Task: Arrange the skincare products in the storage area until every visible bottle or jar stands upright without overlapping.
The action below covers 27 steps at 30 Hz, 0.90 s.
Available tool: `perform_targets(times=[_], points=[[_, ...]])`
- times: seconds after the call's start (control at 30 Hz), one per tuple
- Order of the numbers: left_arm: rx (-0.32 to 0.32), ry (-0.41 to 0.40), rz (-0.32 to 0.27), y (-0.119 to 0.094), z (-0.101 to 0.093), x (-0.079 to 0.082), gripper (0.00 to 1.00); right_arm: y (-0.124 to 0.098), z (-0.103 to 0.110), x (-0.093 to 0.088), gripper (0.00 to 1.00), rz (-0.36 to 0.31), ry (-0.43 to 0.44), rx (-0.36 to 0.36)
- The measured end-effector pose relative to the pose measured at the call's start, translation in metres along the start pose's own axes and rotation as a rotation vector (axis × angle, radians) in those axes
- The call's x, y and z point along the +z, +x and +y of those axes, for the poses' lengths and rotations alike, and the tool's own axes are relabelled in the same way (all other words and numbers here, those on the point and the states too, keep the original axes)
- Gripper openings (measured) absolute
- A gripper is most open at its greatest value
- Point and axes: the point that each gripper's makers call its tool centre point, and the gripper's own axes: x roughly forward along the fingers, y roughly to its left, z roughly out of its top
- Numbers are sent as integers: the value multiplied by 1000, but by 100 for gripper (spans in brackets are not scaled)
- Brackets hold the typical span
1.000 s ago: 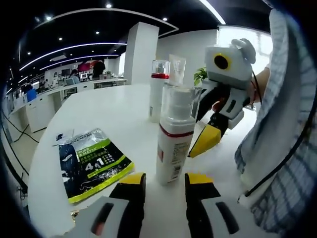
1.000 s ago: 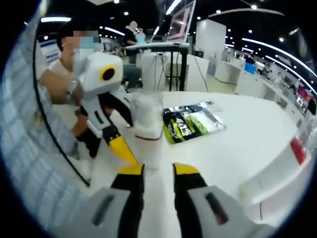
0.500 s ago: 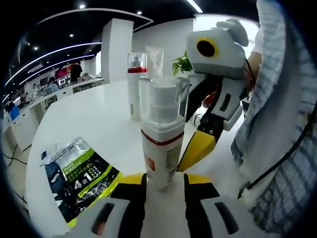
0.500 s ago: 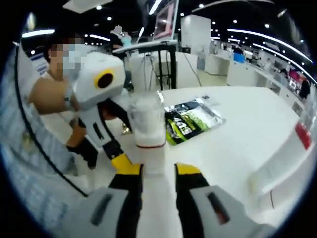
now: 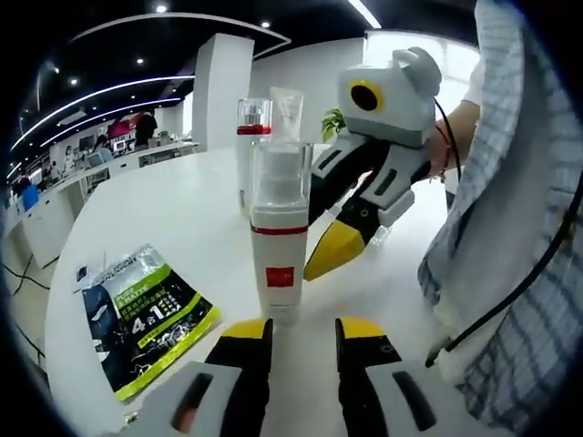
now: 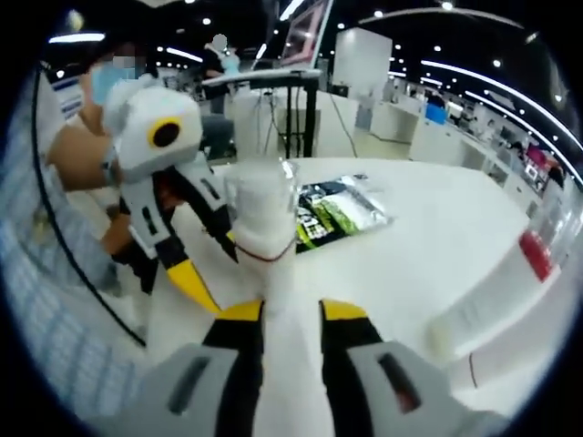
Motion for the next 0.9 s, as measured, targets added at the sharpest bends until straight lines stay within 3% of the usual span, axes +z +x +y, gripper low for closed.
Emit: perform_targets(times=[0.2,0.6,0.9], points=[[79,1,-11,-3,16,3,29,0,-1,4,21,-10,-8,-22],[74,-10,-22,-1,10,7,27,0,-16,7,20,-22,6,-88],[111,-18,-21,0,14,7,27,-9,-12,-2,20,-24,23,-57]])
